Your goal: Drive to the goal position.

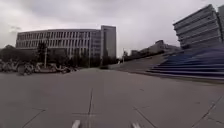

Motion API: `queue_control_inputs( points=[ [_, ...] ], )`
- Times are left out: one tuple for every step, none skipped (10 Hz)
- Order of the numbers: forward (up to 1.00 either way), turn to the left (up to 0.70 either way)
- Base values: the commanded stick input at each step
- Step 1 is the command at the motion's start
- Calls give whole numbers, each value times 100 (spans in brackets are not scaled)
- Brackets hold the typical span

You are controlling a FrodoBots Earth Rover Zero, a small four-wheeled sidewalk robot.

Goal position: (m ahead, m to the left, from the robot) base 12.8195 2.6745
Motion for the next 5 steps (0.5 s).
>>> queue_control_inputs(
  points=[
    [70,0],
    [70,0],
    [70,0],
    [70,0],
    [70,0]
  ],
)
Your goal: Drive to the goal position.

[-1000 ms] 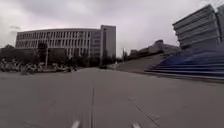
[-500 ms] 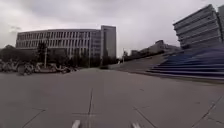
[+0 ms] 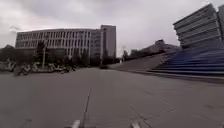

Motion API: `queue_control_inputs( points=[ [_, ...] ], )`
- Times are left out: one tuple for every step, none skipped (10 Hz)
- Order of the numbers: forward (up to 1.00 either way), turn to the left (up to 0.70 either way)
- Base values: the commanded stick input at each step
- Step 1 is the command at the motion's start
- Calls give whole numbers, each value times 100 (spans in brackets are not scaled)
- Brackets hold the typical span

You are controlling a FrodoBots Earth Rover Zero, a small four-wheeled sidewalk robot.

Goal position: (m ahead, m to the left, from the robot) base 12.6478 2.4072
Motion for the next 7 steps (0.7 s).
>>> queue_control_inputs(
  points=[
    [70,0],
    [70,0],
    [70,0],
    [70,0],
    [70,0],
    [70,0],
    [70,0]
  ],
)
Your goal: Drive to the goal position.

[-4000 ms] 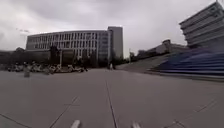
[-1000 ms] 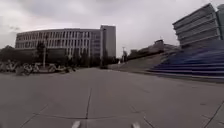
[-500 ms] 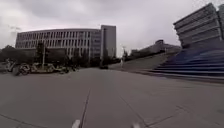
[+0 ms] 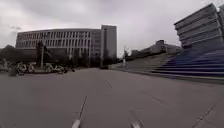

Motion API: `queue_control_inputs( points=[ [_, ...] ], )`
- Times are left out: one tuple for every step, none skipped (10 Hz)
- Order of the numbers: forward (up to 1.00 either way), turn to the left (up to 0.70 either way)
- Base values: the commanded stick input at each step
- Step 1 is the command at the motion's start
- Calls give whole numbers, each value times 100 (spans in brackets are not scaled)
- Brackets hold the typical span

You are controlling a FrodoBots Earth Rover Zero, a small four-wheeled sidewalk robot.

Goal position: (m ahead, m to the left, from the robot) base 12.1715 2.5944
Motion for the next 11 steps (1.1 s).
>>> queue_control_inputs(
  points=[
    [70,0],
    [70,0],
    [70,0],
    [70,0],
    [70,0],
    [70,0],
    [70,0],
    [70,0],
    [70,0],
    [70,0],
    [70,0]
  ],
)
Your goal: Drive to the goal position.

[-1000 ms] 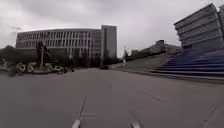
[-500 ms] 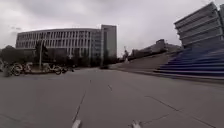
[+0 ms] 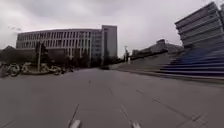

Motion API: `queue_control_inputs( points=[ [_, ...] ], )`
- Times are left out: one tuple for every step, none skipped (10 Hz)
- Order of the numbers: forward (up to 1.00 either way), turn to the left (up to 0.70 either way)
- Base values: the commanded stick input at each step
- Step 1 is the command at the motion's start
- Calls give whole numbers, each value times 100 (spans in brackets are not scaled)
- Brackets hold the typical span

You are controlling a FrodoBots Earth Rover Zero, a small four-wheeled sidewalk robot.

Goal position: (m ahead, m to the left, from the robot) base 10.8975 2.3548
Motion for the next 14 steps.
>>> queue_control_inputs(
  points=[
    [70,0],
    [70,0],
    [70,0],
    [70,0],
    [70,0],
    [70,0],
    [70,0],
    [70,0],
    [70,0],
    [70,0],
    [70,0],
    [70,0],
    [70,0],
    [70,0]
  ],
)
